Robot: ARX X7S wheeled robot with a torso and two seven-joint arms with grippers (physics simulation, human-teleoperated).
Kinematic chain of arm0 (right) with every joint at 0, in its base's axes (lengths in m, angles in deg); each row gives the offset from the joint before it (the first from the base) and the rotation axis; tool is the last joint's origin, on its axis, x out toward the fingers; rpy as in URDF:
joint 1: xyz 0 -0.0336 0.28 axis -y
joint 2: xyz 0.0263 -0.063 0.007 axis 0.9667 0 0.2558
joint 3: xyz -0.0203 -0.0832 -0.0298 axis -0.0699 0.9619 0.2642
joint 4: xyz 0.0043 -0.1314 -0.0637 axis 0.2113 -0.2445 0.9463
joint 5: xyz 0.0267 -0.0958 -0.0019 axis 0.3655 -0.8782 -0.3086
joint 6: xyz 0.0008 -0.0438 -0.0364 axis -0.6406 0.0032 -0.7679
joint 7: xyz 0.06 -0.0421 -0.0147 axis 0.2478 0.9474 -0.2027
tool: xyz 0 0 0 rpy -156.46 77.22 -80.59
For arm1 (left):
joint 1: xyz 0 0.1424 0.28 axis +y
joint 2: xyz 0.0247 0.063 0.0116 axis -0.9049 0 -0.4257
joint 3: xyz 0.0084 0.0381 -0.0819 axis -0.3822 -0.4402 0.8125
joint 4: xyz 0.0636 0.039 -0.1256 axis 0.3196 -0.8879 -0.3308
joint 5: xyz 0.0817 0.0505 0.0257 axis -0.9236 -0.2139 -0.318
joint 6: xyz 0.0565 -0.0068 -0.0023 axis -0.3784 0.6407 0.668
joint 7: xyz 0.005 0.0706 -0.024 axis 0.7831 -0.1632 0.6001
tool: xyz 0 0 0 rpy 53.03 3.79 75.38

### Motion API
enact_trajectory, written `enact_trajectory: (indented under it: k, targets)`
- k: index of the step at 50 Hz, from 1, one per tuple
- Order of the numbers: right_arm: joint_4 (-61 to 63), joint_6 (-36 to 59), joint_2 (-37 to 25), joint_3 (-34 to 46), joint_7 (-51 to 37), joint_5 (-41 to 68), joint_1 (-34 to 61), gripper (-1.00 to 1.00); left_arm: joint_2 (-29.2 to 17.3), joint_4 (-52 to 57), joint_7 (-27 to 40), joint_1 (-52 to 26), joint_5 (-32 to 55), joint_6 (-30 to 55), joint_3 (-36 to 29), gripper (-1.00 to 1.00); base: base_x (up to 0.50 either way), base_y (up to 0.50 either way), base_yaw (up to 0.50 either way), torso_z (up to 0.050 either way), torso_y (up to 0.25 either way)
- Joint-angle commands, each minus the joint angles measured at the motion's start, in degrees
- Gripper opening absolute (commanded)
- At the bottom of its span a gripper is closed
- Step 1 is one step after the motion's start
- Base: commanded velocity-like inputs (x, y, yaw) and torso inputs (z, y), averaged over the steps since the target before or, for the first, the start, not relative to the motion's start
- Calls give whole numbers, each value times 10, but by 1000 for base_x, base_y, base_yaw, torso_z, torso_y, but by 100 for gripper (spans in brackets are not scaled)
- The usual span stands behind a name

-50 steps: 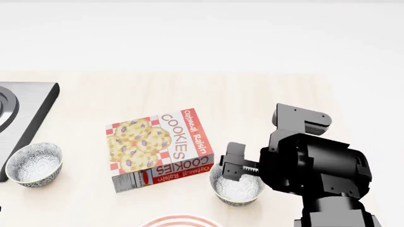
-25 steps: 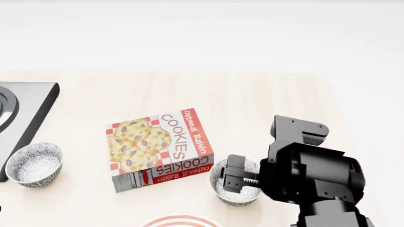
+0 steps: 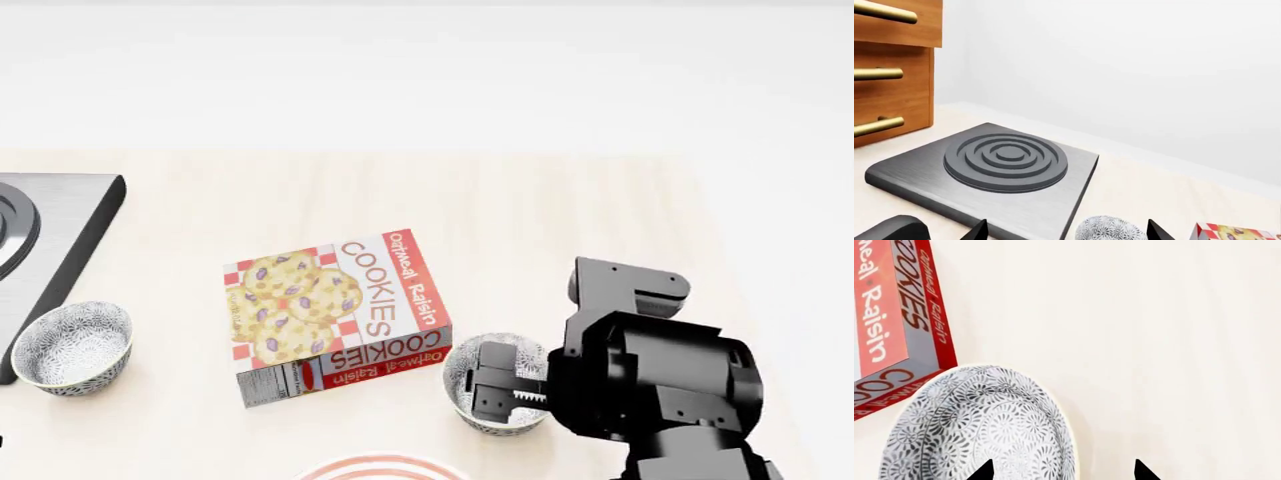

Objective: Pick the akita bowl next to the plate and place it on the plate.

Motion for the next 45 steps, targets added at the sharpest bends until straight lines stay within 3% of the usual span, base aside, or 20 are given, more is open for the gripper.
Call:
enact_trajectory:
  k: [1, 35, 36, 45]
  targets:
    - [0, 0, 0, 2, 3, -2, -3, 100, 0, -3, 0, 0, 0, -4, -2, 100, 0, 0, 0, 0, 0]
    - [-14, -4, 3, 8, 23, -11, -2, 100, -5, 2, 5, 2, 4, -2, -4, 100, 0, 0, 0, 0, 0]
    - [-2, -4, 2, 9, 13, -13, -7, -100, -5, 0, 4, 2, 4, -4, -4, 100, 0, 0, 0, 0, 0]
    - [51, 6, -5, 6, -26, -13, -27, -100, -5, -3, 4, 1, 4, -6, -6, 100, 0, 0, 0, 0, 0]
